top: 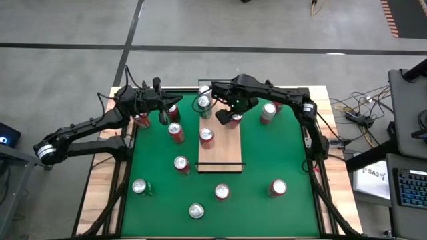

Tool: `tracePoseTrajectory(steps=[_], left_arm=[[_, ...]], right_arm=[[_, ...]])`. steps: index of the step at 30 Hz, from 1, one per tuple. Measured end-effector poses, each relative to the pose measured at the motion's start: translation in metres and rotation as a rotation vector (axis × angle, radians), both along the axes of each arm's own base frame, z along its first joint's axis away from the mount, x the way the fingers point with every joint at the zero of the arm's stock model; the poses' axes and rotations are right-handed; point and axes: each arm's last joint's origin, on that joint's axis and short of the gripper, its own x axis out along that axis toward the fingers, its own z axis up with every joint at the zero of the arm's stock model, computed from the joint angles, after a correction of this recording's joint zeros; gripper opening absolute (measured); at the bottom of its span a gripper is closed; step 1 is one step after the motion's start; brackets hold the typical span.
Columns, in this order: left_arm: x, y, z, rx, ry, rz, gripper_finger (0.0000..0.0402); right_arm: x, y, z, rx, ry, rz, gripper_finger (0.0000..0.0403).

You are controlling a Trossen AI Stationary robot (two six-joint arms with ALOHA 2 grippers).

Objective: Place canned beverage on shelf
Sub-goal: Put the right red soda can on the shelf

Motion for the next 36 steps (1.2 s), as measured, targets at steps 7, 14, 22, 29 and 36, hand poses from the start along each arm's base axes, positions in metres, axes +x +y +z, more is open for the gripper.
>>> tracePoseTrajectory(steps=[7,14,22,29,36], left_arm=[[0.0,0.0,0.0,0.0,0.0,0.0,0.0],[0.0,0.0,0.0,0.0,0.0,0.0,0.0],[0.0,0.0,0.0,0.0,0.0,0.0,0.0],[0.0,0.0,0.0,0.0,0.0,0.0,0.0],[0.0,0.0,0.0,0.0,0.0,0.0,0.0]], right_arm=[[0.0021,-0.0007,0.0002,-0.007,-0.022,0.015,0.0286],[0.003,-0.001,0.0003,-0.011,-0.031,0.02,0.0288],[0.0031,-0.001,0.0003,-0.011,-0.032,0.023,0.0335],[0.0031,-0.0009,0.0004,-0.009,-0.033,0.023,0.0361],[0.0023,-0.0008,0.0022,-0.01,-0.037,0.016,0.0363]])
